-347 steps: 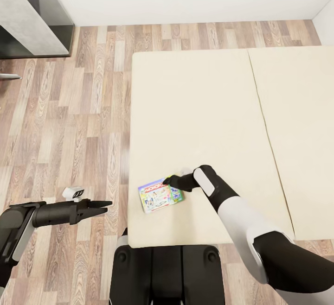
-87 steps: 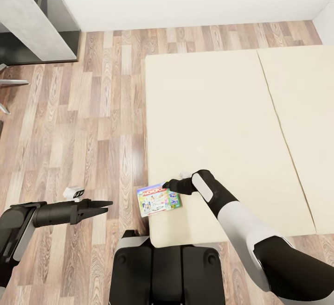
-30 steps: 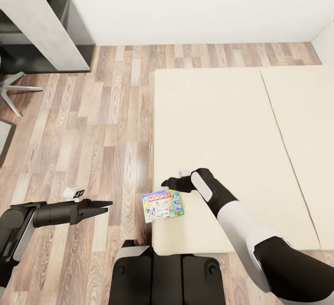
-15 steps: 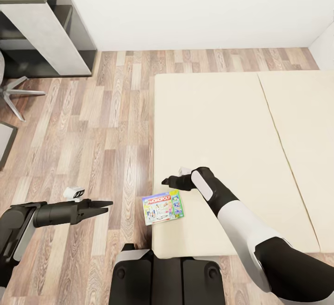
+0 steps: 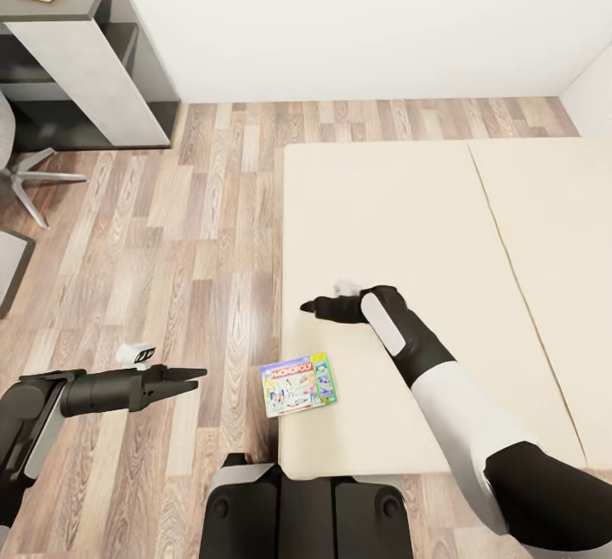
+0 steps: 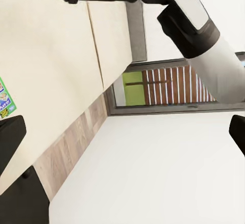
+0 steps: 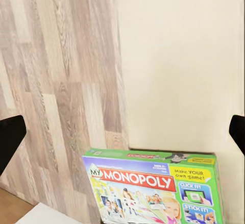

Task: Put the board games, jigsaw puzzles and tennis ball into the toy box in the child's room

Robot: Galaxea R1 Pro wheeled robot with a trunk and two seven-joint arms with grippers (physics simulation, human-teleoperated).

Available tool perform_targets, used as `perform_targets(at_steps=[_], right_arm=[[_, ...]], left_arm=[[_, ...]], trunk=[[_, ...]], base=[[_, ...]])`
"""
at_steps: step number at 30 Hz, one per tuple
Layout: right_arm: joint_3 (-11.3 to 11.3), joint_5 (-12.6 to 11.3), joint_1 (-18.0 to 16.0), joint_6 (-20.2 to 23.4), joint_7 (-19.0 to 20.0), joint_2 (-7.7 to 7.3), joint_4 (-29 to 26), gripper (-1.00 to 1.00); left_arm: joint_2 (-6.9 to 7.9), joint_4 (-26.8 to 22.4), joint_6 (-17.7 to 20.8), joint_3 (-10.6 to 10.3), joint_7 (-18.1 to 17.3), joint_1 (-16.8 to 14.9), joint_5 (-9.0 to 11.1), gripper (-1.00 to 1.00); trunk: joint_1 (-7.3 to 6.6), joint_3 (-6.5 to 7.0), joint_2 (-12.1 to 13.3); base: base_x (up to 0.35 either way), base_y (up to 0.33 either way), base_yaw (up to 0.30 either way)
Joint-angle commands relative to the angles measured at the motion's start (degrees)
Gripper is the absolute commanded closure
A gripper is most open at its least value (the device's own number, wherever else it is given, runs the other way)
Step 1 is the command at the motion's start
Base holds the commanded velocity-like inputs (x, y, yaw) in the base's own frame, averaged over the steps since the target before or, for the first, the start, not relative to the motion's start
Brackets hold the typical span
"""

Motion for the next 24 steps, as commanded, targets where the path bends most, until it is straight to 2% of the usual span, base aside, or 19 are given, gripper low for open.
perform_targets(at_steps=[1,2,4,8,10,12,15,17,20,22,24], right_arm=[[0.0,-0.3,0.7,1.2,-0.2,-1.01,-3.3,-1.00],[0.0,-0.3,1.4,1.8,-0.2,-1.51,-5.0,-1.00],[-0.3,-0.7,5.1,4.1,-0.1,-3.52,-13.5,-1.00],[-0.6,-1.1,9.9,6.2,0.1,-5.97,-23.9,-1.00],[-0.9,-1.3,15.7,7.5,0.4,-8.57,-33.7,-1.00],[-1.4,-1.4,20.2,7.7,0.9,-10.14,-38.9,-1.00],[-2.8,-1.5,24.9,7.1,3.2,-11.21,-42.4,-1.00],[-3.9,-1.5,27.7,5.3,6.1,-11.63,-43.5,-1.00],[-5.6,-1.4,31.1,1.0,11.6,-12.15,-44.3,-1.00],[-8.4,-1.4,34.0,-3.3,18.1,-13.31,-44.6,-1.00],[-10.6,-1.4,35.1,-5.0,22.5,-14.21,-44.7,-1.00]], left_arm=[[0.03,0.0,0.6,0.0,-0.2,0.0,0.0,-1.00],[0.05,0.0,0.6,0.0,-0.2,0.0,0.0,-1.00],[0.14,0.0,0.6,0.0,-0.2,0.0,0.0,-1.00],[0.24,0.0,0.6,0.0,-0.2,0.0,0.0,-1.00],[0.32,0.0,0.6,0.1,-0.2,0.0,0.0,-1.00],[0.36,0.0,0.6,0.1,-0.2,0.0,0.0,-1.00],[0.39,0.0,0.6,0.1,-0.2,0.0,0.0,-1.00],[0.40,0.0,0.6,0.1,-0.2,0.0,0.0,-1.00],[0.46,0.0,0.6,0.3,-0.3,0.0,0.0,-1.00],[0.50,0.0,0.6,0.4,-0.2,0.0,0.0,-1.00],[0.54,0.0,0.6,0.4,-0.2,0.0,0.0,-1.00]], trunk=[[0.04,0.03,-0.1],[0.04,0.13,-0.1],[0.04,0.32,-0.1],[0.04,0.69,-0.1],[0.04,0.88,-0.1],[0.04,1.07,-0.1],[0.04,1.36,-0.1],[0.04,1.54,-0.1],[0.04,1.83,-0.1],[0.04,2.02,-0.1],[0.04,2.21,-0.1]], base=[[0.000,0.000,0.000],[0.000,0.000,0.000],[0.000,0.000,0.000],[0.000,0.000,0.000],[0.000,0.000,0.000],[0.000,0.000,0.000],[0.000,0.000,0.000],[0.000,0.000,0.000],[0.000,0.000,0.000],[0.000,0.000,0.000],[0.000,0.000,0.000]])
